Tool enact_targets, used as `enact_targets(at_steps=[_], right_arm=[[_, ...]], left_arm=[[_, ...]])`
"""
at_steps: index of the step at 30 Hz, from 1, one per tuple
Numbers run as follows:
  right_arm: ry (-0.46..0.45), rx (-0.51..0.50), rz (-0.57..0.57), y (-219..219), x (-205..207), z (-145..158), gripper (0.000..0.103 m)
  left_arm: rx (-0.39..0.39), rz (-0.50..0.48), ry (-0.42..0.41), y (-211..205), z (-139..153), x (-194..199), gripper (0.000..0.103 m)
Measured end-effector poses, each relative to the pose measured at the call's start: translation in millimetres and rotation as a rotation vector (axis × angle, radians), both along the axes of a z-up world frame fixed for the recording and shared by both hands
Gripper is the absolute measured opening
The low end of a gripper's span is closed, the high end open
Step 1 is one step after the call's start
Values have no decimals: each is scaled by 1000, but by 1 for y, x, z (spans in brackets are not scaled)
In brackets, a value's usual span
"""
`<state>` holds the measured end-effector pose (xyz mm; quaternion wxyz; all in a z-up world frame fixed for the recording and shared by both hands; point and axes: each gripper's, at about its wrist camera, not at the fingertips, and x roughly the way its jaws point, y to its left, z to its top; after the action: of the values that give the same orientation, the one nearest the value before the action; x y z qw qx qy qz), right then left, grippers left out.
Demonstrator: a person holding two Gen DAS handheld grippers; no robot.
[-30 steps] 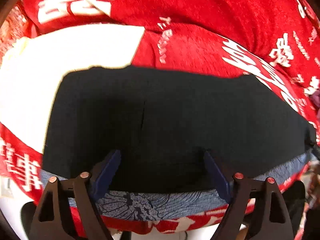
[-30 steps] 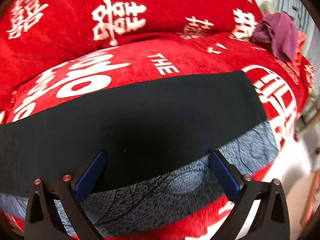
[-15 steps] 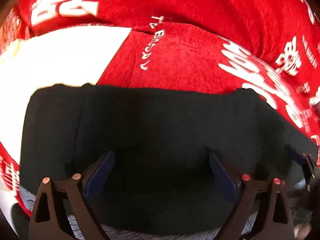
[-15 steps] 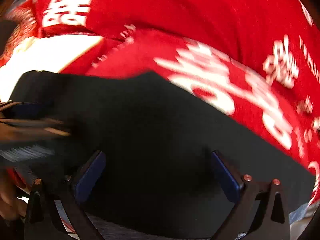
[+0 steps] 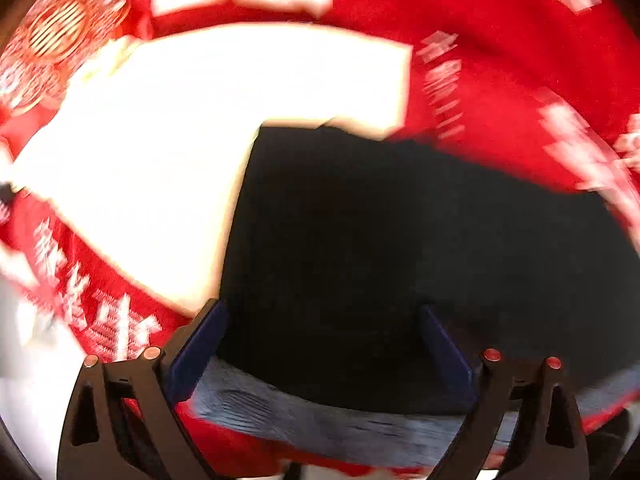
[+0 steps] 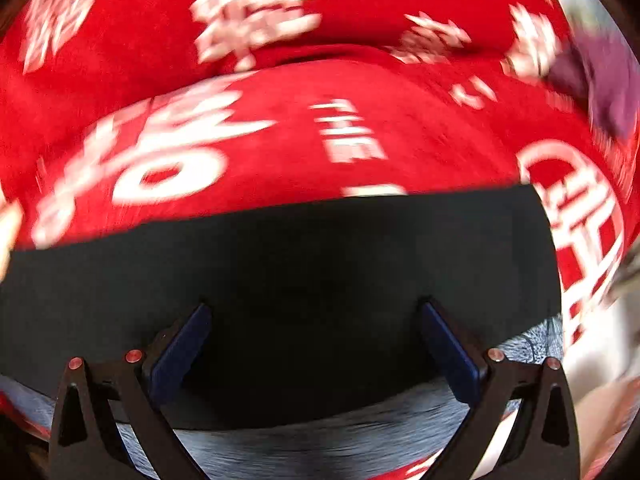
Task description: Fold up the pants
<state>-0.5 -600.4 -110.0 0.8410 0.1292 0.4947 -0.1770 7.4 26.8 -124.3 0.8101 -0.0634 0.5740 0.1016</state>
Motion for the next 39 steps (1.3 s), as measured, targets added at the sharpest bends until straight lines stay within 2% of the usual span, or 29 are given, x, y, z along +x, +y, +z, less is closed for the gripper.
enact_targets(at_steps=[2,4,5,7,9,11,13,15,17,19,21,23,27,28,31,35,39], right_arm=[[-13,18,1,-11,-3,1,103],[10,5,-29,-13,-10,8,103],[-22,-3,-56,-12,-20,19,103],[-148,-8,-101,-22,-52,39,103],[-170,11,-161,-29,-76,41,103],[-159,54,-214,-36,-104,28,103],[-119,62,-245,-44,-125,11,103],[-113,74,-266,-52,-141,1,103],[-164,144,-276,-65,-158,-8,103],[-198,207,-260,-70,-169,-15,103],[-238,259,-230,-72,-172,-22,103],[-274,267,-203,-71,-170,-26,102],[-312,276,-181,-78,-160,-35,94],[-320,290,-174,-80,-156,-38,85],[-360,254,-157,-82,-152,-35,85],[-428,292,-116,-84,-147,-28,79],[-441,279,-80,-80,-132,-24,79]], left_arm=[[-24,33,5,3,2,-1,103],[6,26,-17,-7,16,-3,103],[3,1,-39,-19,26,-2,103],[-11,-44,-80,-48,43,-4,103],[-42,-163,-114,-101,59,-3,103],[-54,-293,-129,-158,67,-5,103],[-84,-454,-116,-222,68,-8,103],[-77,-618,-94,-298,63,-14,103],[-77,-722,-77,-353,58,-17,103],[-53,-776,-58,-399,48,-14,103],[-65,-782,-25,-425,39,-9,103],[-78,-753,0,-442,31,-3,103],[-37,-701,45,-452,11,6,103],[-24,-701,24,-456,12,8,103],[7,-683,1,-460,11,5,103],[13,-613,-8,-464,10,8,103],[13,-590,-9,-463,7,9,103]])
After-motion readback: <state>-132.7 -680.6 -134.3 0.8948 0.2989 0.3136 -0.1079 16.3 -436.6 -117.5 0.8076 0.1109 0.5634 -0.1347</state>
